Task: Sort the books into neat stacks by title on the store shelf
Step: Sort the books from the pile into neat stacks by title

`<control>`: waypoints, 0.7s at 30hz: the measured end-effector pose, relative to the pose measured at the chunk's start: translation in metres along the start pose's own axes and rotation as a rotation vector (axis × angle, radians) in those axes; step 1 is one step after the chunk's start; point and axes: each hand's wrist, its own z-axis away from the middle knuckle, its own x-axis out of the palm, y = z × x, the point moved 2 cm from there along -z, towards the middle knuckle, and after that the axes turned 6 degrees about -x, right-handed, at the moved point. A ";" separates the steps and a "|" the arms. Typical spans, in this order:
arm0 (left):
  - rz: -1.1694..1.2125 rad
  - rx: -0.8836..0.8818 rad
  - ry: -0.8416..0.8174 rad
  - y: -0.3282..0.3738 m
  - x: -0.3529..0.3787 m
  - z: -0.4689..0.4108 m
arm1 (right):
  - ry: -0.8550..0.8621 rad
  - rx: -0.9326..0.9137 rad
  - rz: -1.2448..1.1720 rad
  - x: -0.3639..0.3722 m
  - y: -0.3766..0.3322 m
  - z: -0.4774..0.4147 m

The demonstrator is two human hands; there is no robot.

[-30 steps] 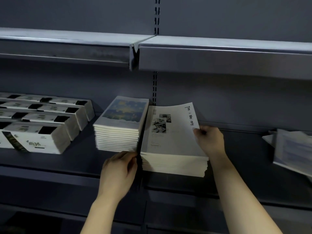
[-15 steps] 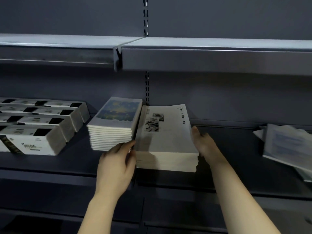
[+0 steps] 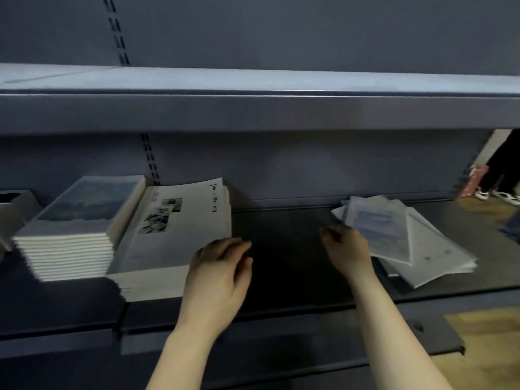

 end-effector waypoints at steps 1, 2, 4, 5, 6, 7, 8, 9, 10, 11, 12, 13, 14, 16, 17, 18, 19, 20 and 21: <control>-0.002 0.019 -0.029 0.013 0.009 -0.001 | 0.018 0.008 0.030 -0.008 0.011 -0.002; 0.003 0.036 -0.068 0.027 0.019 -0.001 | 0.038 0.011 0.054 -0.015 0.023 -0.005; 0.024 0.045 -0.170 0.048 0.038 0.000 | 0.071 0.016 0.102 -0.027 0.043 -0.011; 0.028 0.046 -0.213 0.058 0.047 0.000 | 0.089 0.019 0.137 -0.034 0.055 -0.014; 0.015 0.052 -0.238 0.066 0.056 0.000 | 0.118 0.015 0.171 -0.040 0.064 -0.015; -0.006 0.059 -0.251 0.075 0.064 -0.001 | 0.154 0.012 0.193 -0.047 0.076 -0.018; -0.020 0.062 -0.257 0.079 0.069 -0.001 | 0.189 0.008 0.207 -0.052 0.083 -0.020; -0.030 0.060 -0.259 0.081 0.073 -0.001 | 0.212 0.014 0.219 -0.055 0.090 -0.022; -0.038 0.057 -0.260 0.087 0.077 -0.002 | 0.216 0.034 0.235 -0.059 0.100 -0.025; -0.042 0.050 -0.260 0.092 0.081 -0.002 | 0.202 0.065 0.253 -0.063 0.108 -0.027; -0.044 0.041 -0.261 0.096 0.085 -0.003 | 0.179 0.096 0.273 -0.066 0.117 -0.031; -0.047 0.034 -0.266 0.100 0.089 -0.003 | 0.160 0.117 0.296 -0.067 0.124 -0.034; -0.054 0.028 -0.271 0.102 0.092 -0.004 | 0.149 0.124 0.320 -0.068 0.130 -0.036; -0.058 0.017 -0.265 0.108 0.096 -0.003 | 0.139 0.124 0.391 -0.068 0.137 -0.039; -0.059 0.011 -0.263 0.110 0.097 -0.003 | 0.125 0.126 0.439 -0.067 0.140 -0.041; -0.062 0.006 -0.262 0.112 0.098 -0.003 | 0.112 0.129 0.480 -0.066 0.140 -0.042; -0.065 0.000 -0.262 0.113 0.099 -0.002 | 0.105 0.147 0.487 -0.064 0.140 -0.043; -0.069 -0.008 -0.262 0.114 0.101 -0.002 | 0.094 0.169 0.469 -0.062 0.140 -0.044; -0.070 -0.016 -0.261 0.115 0.102 -0.001 | 0.083 0.191 0.448 -0.061 0.139 -0.045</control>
